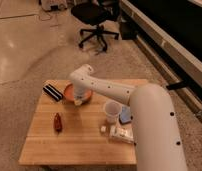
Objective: Drag the ceramic bowl in a circle
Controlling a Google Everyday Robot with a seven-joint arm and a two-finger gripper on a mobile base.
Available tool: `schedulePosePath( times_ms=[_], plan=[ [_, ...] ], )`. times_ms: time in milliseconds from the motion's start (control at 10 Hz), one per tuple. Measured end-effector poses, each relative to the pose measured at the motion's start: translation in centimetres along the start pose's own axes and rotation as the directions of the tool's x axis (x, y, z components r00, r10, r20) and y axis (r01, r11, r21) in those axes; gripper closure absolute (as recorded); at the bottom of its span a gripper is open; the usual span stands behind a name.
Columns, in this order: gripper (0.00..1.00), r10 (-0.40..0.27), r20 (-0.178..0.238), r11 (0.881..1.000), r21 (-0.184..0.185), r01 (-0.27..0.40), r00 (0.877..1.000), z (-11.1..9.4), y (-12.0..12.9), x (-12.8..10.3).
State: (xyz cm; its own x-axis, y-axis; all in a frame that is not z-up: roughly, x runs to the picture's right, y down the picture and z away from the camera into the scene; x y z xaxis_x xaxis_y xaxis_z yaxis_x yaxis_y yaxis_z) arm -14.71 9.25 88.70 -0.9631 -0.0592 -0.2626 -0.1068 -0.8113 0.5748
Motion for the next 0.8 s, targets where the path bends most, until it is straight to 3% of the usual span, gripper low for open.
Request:
schedulePosePath(
  times_ms=[300, 500, 800],
  plan=[
    [1.00, -0.034, -0.011, 0.999, 0.043, 0.034, 0.999, -0.3, -4.3, -1.3],
    [1.00, 0.008, 0.008, 0.998, 0.063, -0.008, 1.000, -0.7, -6.5, -4.4],
    [1.00, 0.079, 0.043, 0.995, 0.059, -0.082, 0.996, -1.0, -6.0, -8.4]
  ],
)
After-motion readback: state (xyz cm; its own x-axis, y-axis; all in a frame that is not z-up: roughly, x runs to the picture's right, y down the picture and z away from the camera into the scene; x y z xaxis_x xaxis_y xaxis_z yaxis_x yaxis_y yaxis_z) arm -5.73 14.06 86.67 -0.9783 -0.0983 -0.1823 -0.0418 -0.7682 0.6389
